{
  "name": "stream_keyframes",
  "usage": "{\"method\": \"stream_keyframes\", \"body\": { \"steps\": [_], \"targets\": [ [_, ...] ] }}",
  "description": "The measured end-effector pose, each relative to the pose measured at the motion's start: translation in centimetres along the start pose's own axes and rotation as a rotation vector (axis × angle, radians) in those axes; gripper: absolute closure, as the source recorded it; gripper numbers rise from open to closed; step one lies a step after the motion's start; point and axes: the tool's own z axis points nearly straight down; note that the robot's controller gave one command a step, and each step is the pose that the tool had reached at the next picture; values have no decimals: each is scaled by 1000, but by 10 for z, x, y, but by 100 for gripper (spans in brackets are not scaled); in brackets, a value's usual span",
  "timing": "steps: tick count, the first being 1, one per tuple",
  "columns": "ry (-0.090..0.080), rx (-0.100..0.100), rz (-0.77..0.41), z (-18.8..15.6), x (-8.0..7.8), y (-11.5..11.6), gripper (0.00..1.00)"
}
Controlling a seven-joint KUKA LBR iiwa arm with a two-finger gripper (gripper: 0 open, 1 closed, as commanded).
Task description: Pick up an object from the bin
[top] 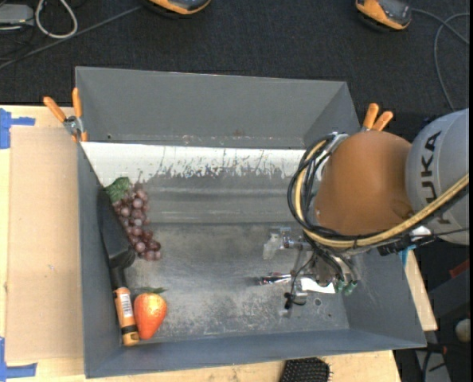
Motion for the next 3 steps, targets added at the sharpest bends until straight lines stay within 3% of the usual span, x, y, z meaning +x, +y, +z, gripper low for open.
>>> {"method": "stream_keyframes", "body": {
  "steps": [1, 2, 3],
  "targets": [
    [-9, 0, 1, -4, -2, 0, 0],
    [-8, -1, 24, 74, -46, -21, 0],
    [-13, -3, 156, 80, 6, -20, 0]
  ]
}}
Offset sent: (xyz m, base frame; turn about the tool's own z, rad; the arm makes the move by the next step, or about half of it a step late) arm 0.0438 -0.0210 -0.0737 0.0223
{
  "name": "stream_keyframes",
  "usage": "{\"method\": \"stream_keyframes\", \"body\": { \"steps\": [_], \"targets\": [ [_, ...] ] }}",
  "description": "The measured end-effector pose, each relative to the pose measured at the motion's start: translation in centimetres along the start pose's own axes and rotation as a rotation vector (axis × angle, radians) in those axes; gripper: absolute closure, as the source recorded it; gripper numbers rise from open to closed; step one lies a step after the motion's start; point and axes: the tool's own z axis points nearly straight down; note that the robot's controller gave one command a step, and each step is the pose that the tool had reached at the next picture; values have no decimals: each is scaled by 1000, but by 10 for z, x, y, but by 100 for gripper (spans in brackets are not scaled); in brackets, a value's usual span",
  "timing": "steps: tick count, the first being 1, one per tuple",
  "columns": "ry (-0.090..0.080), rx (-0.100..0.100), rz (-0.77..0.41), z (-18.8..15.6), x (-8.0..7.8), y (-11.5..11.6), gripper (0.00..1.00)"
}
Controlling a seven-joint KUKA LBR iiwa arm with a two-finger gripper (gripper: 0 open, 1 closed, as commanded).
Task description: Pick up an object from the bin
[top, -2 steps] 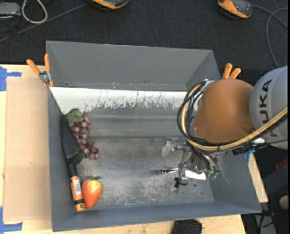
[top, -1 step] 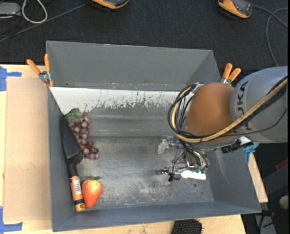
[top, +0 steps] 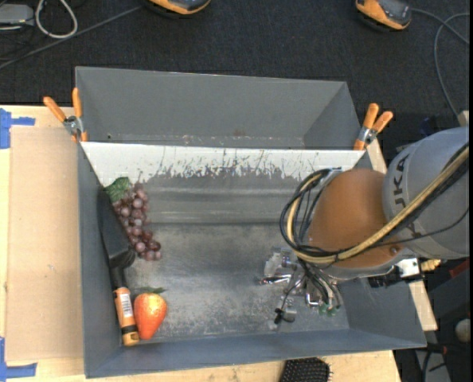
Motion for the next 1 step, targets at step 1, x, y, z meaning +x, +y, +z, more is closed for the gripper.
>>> {"method": "stream_keyframes", "body": {
  "steps": [1],
  "targets": [
    [1, 1, 92, 40, -83, -13, 100]
  ]
}}
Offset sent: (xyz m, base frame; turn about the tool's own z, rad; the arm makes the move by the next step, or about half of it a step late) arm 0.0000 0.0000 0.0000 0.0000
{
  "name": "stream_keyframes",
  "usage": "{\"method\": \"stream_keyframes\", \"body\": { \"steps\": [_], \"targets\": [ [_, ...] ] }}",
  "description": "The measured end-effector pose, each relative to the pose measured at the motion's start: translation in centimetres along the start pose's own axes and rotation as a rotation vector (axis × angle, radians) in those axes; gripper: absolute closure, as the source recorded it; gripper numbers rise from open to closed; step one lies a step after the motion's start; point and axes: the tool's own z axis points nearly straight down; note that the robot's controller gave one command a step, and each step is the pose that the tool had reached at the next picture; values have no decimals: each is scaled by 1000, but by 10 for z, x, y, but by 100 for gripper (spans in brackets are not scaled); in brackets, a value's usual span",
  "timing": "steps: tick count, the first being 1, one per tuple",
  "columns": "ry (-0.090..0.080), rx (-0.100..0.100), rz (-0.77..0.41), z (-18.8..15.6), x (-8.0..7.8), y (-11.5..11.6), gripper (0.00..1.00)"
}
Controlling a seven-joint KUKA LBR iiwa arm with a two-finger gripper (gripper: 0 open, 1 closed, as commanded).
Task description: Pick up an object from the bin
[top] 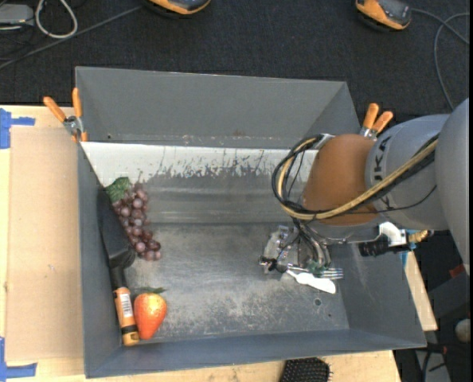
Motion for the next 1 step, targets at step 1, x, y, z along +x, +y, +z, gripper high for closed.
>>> {"method": "stream_keyframes", "body": {
  "steps": [1],
  "targets": [
    [0, 0, 0, 0, 0, 0, 100]
  ]
}}
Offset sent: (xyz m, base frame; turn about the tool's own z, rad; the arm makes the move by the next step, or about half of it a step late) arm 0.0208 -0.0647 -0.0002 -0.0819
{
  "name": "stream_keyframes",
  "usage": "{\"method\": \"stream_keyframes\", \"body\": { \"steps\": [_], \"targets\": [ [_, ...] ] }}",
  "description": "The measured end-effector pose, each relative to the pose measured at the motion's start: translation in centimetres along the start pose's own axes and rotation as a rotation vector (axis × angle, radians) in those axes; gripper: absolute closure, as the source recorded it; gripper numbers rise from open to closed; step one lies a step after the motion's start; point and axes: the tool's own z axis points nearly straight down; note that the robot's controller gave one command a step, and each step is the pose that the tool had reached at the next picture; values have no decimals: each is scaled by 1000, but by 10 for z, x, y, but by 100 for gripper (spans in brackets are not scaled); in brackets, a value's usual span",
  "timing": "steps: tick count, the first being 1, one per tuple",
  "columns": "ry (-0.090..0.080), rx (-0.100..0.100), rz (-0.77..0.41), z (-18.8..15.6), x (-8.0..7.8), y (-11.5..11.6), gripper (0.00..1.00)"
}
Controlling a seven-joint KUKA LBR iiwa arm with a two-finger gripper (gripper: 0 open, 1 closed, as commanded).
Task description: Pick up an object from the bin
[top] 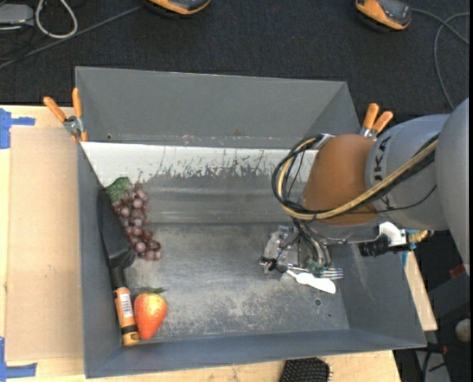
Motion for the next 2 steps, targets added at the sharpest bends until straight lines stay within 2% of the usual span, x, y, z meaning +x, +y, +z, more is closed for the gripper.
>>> {"method": "stream_keyframes", "body": {
  "steps": [1, 2],
  "targets": [
    [-2, -1, -63, 0, -26, -39, 100],
    [-1, 0, -94, 0, -39, -48, 100]
  ]
}}
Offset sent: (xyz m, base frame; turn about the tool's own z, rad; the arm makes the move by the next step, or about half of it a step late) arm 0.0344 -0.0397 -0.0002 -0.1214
